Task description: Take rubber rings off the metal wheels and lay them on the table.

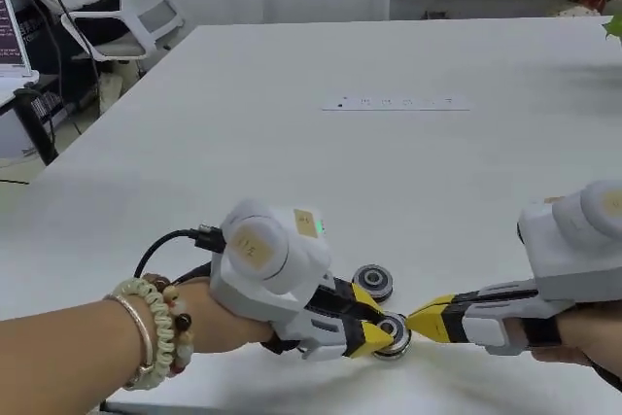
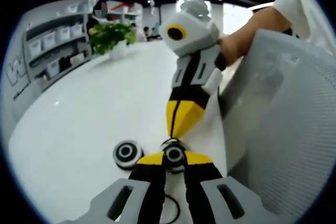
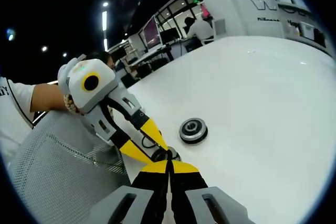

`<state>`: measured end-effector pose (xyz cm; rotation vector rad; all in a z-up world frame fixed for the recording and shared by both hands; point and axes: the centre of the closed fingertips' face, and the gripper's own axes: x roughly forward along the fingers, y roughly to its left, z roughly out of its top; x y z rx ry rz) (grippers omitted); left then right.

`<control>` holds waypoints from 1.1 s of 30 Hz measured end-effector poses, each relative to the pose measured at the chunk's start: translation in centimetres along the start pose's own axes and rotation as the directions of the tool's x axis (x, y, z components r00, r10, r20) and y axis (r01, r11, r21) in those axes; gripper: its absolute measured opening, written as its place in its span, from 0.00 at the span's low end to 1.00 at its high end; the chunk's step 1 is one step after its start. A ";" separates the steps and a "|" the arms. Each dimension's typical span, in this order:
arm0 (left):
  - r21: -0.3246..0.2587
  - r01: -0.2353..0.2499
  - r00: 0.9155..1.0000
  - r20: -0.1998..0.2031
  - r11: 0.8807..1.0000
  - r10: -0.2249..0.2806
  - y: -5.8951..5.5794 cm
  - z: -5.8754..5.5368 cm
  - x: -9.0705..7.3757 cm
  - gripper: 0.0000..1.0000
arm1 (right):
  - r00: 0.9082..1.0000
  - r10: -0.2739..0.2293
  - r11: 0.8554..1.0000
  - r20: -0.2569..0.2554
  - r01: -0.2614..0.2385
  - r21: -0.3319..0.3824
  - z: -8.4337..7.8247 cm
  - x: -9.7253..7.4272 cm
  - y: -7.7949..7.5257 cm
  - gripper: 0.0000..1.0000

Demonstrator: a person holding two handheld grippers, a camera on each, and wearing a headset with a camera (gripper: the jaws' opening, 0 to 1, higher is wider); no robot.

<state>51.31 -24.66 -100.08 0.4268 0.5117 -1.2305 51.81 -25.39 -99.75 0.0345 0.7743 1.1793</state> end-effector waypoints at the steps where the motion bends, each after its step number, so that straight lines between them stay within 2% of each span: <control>1: 0.004 0.000 1.000 0.000 1.000 0.000 0.0 0.0 0.0 0.13 | 1.000 0.002 1.000 0.003 -0.002 0.004 0.0 0.0 0.0 0.00; 33: 0.006 -0.002 1.000 0.005 1.000 0.002 0.1 0.0 0.0 0.13 | 0.999 0.041 0.996 0.029 -0.043 0.078 0.3 0.2 0.8 0.00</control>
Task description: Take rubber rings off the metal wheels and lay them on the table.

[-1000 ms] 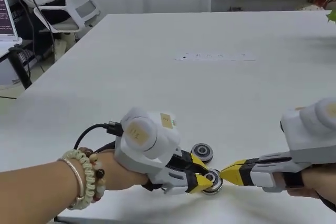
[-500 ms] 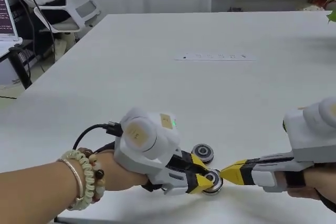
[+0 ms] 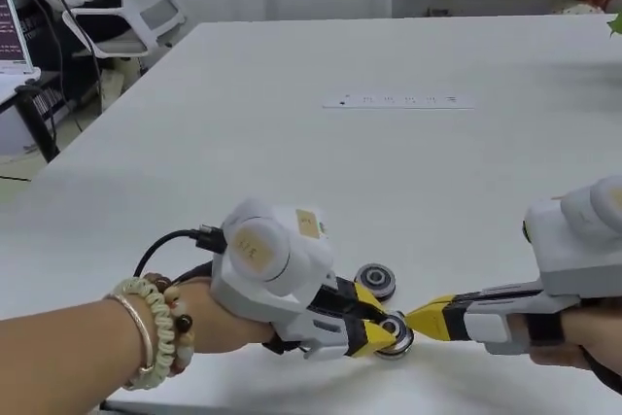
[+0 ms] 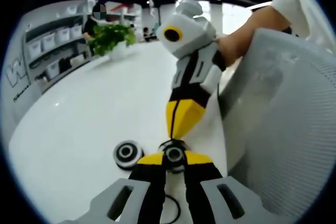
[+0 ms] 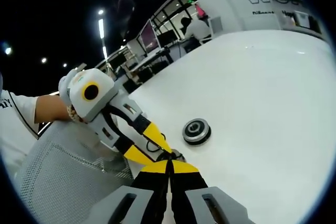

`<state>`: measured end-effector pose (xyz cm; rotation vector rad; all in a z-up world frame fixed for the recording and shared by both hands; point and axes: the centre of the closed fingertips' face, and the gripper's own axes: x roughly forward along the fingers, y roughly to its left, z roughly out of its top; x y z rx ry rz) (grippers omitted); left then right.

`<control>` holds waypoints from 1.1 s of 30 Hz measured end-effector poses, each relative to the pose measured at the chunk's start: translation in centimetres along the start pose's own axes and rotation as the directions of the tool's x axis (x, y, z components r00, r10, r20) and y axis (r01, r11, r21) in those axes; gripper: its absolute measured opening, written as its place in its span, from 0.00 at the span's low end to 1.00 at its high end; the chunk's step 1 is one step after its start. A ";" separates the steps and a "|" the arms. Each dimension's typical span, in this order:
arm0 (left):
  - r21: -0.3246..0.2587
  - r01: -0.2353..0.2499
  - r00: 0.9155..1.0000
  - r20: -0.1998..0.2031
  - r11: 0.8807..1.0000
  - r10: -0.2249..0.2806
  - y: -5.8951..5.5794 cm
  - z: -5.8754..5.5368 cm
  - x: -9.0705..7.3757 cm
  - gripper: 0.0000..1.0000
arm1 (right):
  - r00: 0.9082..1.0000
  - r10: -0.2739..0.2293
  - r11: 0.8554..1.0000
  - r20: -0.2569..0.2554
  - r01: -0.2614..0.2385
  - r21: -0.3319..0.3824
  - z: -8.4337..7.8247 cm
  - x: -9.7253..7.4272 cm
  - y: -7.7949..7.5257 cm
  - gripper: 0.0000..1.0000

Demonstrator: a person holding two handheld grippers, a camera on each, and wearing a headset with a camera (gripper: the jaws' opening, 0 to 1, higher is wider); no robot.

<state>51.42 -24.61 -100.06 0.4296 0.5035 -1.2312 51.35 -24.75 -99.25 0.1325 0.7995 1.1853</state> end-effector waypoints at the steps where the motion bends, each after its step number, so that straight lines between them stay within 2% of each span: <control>1: 0.000 0.000 1.000 0.000 1.000 0.000 0.0 0.0 0.0 0.13 | 1.000 0.002 1.000 0.002 -0.002 0.007 0.0 0.0 0.0 0.00; 11: -0.003 -0.002 1.000 -0.003 1.000 0.002 0.0 -0.1 0.2 0.13 | 1.000 0.023 1.000 0.005 -0.023 0.015 0.1 0.2 0.4 0.00; 12: -0.006 -0.003 1.000 -0.002 1.000 0.003 0.1 -0.1 0.2 0.13 | 0.998 0.058 0.998 0.015 -0.058 0.010 0.3 0.2 1.0 0.00; 13: -0.007 -0.003 1.000 -0.001 1.000 0.003 0.1 -0.1 0.2 0.13 | 0.997 0.073 0.997 0.034 -0.074 0.016 0.7 0.2 1.4 0.00; 15: -0.011 -0.003 1.000 0.001 1.000 0.003 0.1 -0.1 0.2 0.13 | 0.999 0.023 0.999 0.027 -0.022 -0.044 1.2 0.0 0.6 0.00; 16: -0.012 -0.003 1.000 0.001 1.000 0.003 0.1 -0.1 0.1 0.13 | 0.999 0.027 0.999 0.030 -0.027 -0.021 1.3 0.2 0.8 0.00; 18: -0.013 -0.003 1.000 0.001 1.000 0.003 0.1 -0.1 0.1 0.13 | 0.999 0.032 0.999 0.031 -0.032 -0.019 1.2 0.3 0.7 0.00; 21: -0.015 -0.006 1.000 0.000 1.000 0.006 0.1 -0.1 0.1 0.13 | 1.000 0.002 0.999 0.026 0.000 -0.049 1.0 0.2 0.2 0.00; 23: -0.025 -0.012 1.000 0.001 1.000 0.012 0.1 -0.1 0.2 0.13 | 1.000 -0.008 0.999 0.026 0.009 -0.041 1.1 0.1 0.0 0.00; 26: -0.011 -0.019 1.000 -0.005 1.000 0.019 0.0 -0.1 0.2 0.14 | 0.999 -0.046 0.997 0.007 0.046 -0.062 0.7 0.0 -0.7 0.00; 33: -0.024 -0.011 1.000 -0.016 1.000 0.010 0.1 0.0 -0.4 0.17 | 0.999 -0.034 0.999 0.016 0.035 -0.042 0.8 -0.2 -0.6 0.00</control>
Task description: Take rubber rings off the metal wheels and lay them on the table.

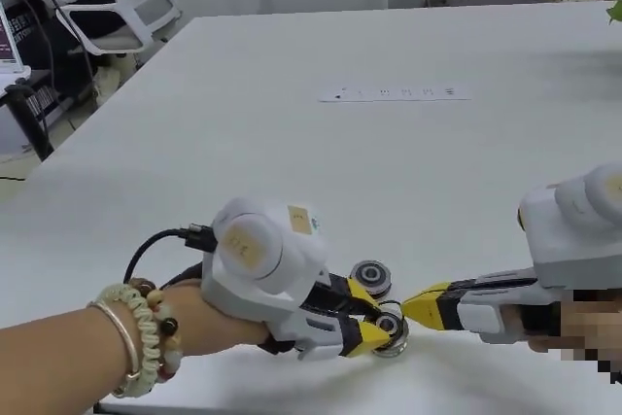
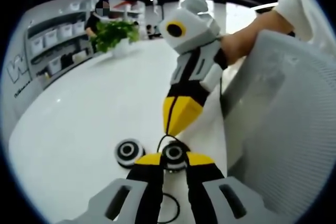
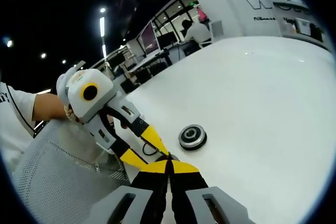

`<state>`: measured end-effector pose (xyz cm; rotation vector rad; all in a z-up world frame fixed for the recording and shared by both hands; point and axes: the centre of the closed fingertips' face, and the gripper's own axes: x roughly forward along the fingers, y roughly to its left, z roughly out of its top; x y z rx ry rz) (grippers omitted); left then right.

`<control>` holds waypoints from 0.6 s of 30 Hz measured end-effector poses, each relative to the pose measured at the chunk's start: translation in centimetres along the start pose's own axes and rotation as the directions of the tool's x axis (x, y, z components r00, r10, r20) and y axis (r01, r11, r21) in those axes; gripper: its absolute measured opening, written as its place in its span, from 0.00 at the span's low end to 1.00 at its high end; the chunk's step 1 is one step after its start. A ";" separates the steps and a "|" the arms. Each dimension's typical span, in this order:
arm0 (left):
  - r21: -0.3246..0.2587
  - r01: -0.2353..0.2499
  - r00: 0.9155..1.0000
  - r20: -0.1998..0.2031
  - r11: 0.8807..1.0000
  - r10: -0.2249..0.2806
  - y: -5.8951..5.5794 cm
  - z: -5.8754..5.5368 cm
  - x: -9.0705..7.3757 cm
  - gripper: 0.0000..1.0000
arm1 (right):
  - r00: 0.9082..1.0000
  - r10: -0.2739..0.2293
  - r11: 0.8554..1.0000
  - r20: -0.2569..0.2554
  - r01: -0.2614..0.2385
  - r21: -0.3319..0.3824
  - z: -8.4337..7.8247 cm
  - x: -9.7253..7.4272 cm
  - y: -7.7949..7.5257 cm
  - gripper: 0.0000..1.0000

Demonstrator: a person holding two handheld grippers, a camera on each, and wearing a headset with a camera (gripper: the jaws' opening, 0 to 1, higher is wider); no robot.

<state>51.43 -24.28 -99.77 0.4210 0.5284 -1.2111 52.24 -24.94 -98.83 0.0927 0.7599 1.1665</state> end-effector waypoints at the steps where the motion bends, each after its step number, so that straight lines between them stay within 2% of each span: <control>1: -0.009 -0.007 1.000 0.008 1.000 0.007 0.2 0.3 -0.3 0.19 | 1.000 -0.001 1.000 0.004 0.001 0.006 0.0 -0.1 0.0 0.00; 4: -0.040 -0.024 0.998 0.055 0.999 0.026 0.7 1.6 -1.2 0.25 | 1.000 -0.007 1.000 0.003 0.007 0.019 0.1 -0.2 -0.2 0.00; 6: -0.058 -0.021 0.998 0.065 0.998 0.025 0.9 2.3 -1.9 0.30 | 1.000 -0.008 1.000 0.002 0.008 0.020 0.1 -0.4 -0.1 0.00; 9: 0.016 -0.052 0.996 0.073 0.999 0.050 1.4 3.3 -3.2 0.39 | 1.000 0.004 0.999 0.019 -0.005 0.038 0.6 -0.8 0.2 0.00; 12: 0.005 -0.048 0.996 0.078 0.999 0.048 1.6 4.1 -4.6 0.42 | 1.000 -0.005 1.000 0.027 0.005 0.027 0.8 -1.1 0.4 0.00; 14: 0.038 -0.055 0.995 0.084 0.998 0.052 1.6 4.5 -5.9 0.42 | 0.999 -0.005 0.999 0.035 0.003 0.036 1.1 -1.3 0.4 0.00; 18: 0.063 -0.065 0.996 0.071 0.996 0.061 1.3 4.6 -8.6 0.49 | 0.999 -0.018 1.000 0.036 0.017 0.022 1.5 -1.8 0.7 0.00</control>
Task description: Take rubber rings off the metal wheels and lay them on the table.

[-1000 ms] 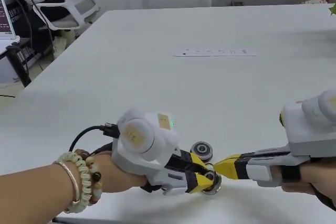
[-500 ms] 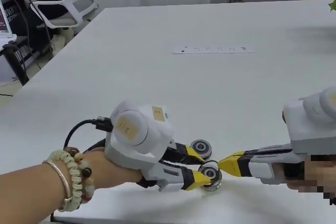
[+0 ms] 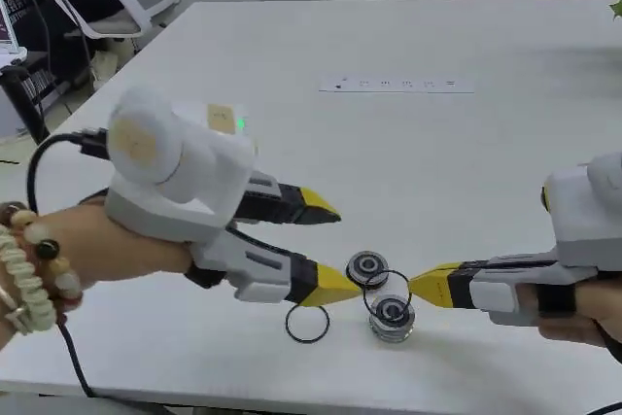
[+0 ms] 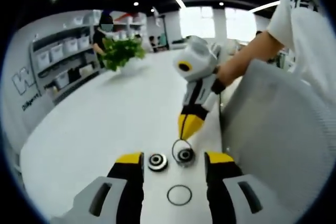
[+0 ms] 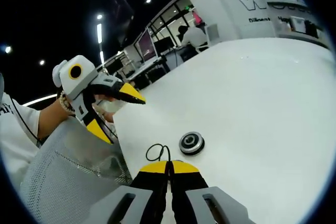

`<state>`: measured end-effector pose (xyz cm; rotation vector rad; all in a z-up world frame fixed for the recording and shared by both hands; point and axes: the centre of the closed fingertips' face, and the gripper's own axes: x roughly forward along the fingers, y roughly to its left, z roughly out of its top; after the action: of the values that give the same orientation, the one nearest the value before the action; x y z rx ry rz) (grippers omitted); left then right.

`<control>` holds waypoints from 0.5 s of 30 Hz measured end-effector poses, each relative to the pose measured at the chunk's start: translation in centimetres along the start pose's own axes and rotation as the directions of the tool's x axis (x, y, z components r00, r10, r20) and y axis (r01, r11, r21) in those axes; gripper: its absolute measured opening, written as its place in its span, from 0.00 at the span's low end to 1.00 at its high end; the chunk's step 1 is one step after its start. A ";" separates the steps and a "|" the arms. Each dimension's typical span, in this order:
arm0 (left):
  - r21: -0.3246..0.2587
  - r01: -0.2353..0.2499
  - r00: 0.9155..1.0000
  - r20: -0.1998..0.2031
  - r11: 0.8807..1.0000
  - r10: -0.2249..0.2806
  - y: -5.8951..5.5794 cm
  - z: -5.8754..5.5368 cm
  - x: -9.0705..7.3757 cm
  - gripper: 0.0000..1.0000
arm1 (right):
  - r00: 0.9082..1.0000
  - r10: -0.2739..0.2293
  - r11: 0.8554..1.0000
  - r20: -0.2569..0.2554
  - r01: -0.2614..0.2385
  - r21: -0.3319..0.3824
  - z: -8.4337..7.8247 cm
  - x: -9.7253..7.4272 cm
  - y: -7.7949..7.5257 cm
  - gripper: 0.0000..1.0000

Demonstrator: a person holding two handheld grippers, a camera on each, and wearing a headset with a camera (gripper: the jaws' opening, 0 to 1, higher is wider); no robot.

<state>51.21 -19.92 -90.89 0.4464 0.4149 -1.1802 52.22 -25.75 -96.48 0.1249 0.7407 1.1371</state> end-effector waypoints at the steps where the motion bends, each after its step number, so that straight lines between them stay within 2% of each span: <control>1: 0.006 -0.008 1.000 0.003 1.000 0.008 0.0 0.1 -0.6 0.50 | 1.000 -0.001 1.000 -0.001 0.001 -0.005 0.1 -0.1 0.1 0.00; 6: -0.011 -0.072 0.997 0.020 0.997 0.072 0.5 0.1 -4.5 0.57 | 1.000 -0.014 0.999 -0.001 0.014 -0.029 0.6 -1.2 0.6 0.00; 10: -0.049 -0.138 0.989 0.053 0.989 0.141 0.6 -0.1 -7.0 0.64 | 0.999 -0.033 0.998 0.005 0.033 -0.051 1.3 -2.4 0.7 0.00; 14: -0.123 -0.224 0.968 0.085 0.967 0.235 0.8 -0.9 -9.0 0.67 | 0.999 -0.038 0.998 0.032 0.040 -0.043 2.5 -3.4 0.9 0.00; 15: -0.132 -0.230 0.966 0.090 0.964 0.242 0.8 -1.0 -9.2 0.68 | 0.998 -0.052 0.998 0.030 0.053 -0.035 2.9 -3.6 0.8 0.00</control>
<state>48.87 -11.99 -86.76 0.3179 0.3294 -0.9366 52.52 -27.69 -92.24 0.0909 0.6934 1.0961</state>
